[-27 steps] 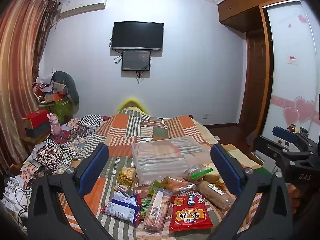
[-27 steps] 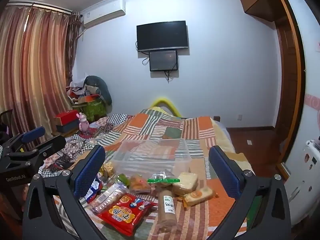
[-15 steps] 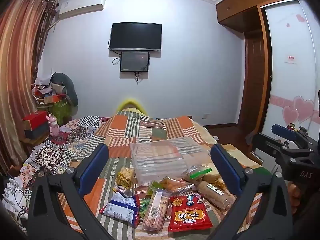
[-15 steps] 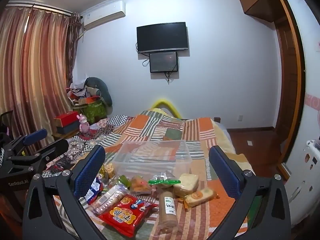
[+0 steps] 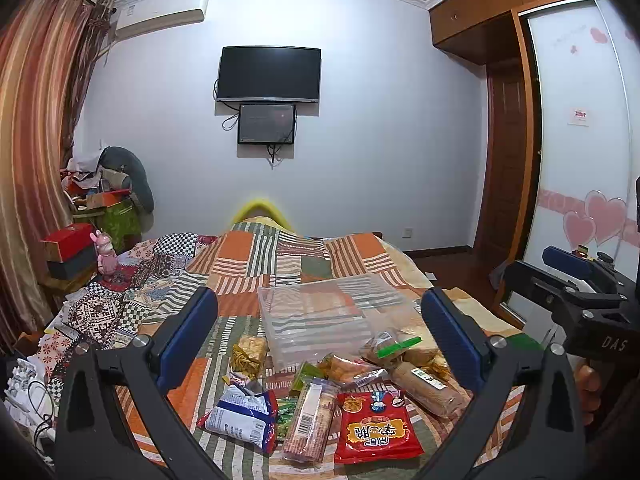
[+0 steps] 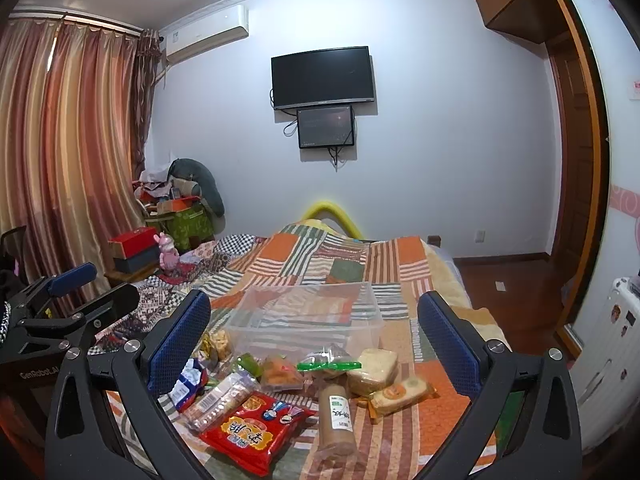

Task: Organize snacks

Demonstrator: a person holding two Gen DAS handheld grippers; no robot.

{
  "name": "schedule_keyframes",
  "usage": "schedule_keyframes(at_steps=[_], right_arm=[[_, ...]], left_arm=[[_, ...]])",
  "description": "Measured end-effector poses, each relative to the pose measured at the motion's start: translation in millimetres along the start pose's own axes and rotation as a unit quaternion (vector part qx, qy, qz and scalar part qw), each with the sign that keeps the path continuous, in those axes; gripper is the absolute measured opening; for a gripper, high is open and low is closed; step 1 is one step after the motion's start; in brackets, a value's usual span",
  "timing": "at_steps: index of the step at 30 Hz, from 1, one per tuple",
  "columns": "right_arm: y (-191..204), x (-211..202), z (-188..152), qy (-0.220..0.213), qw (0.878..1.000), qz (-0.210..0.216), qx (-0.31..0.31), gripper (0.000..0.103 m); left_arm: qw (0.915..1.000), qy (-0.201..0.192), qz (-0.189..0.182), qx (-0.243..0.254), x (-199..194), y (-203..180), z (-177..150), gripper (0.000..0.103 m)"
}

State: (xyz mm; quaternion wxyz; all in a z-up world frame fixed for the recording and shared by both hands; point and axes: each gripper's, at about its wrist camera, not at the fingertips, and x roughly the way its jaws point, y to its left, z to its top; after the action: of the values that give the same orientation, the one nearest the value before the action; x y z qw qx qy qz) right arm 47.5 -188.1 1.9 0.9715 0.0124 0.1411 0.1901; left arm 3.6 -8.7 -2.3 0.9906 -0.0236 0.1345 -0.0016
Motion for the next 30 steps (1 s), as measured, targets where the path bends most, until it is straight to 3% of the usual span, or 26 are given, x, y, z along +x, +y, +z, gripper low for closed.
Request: schedule_keyframes(at_steps=[30], right_arm=[[1.3,-4.1,3.2,-0.011,1.000,0.005,0.003,0.103]], left_arm=[[1.0000,-0.002,-0.002,-0.001,-3.8,-0.5,3.9,0.103]])
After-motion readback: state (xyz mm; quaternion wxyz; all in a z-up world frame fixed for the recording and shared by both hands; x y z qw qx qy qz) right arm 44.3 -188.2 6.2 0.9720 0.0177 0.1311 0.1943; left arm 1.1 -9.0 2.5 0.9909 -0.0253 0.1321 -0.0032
